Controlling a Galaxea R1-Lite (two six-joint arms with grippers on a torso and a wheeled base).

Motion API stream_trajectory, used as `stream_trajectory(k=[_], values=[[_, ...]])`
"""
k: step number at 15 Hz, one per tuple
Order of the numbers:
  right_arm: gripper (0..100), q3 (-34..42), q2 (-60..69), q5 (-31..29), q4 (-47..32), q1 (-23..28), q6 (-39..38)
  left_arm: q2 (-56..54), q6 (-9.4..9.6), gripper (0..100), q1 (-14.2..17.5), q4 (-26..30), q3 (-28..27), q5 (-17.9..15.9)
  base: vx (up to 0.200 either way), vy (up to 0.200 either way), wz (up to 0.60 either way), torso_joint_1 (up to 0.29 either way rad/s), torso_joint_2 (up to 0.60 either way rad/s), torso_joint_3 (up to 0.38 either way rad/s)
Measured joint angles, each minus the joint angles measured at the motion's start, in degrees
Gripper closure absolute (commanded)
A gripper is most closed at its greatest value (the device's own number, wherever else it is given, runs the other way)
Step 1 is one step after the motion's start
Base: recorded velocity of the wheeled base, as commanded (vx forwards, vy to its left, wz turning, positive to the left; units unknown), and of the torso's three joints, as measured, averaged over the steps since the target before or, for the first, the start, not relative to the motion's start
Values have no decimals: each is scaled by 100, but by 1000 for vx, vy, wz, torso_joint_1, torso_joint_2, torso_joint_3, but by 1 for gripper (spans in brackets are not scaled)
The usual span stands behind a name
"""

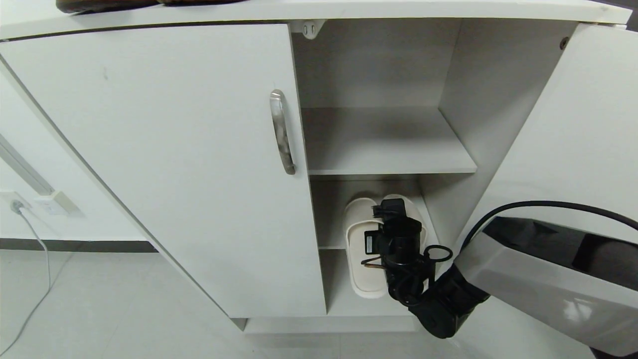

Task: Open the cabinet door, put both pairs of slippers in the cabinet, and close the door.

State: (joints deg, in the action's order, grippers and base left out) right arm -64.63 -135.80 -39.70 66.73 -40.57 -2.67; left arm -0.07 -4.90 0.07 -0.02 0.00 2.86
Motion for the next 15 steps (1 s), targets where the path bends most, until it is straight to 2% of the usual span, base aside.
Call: stream_trajectory(k=[10,12,15], values=[[100,-2324,-658,71,-1457,444,-4,0,0,100,0,-5,0,11,0,0,0,0,0,0],[100,-2511,-736,304,-1566,483,-4,0,1,100,0,-5,0,2,0,0,0,0,0,0],[100,-2634,-786,347,-1725,513,-4,0,0,100,0,-5,0,6,0,0,0,0,0,0]])
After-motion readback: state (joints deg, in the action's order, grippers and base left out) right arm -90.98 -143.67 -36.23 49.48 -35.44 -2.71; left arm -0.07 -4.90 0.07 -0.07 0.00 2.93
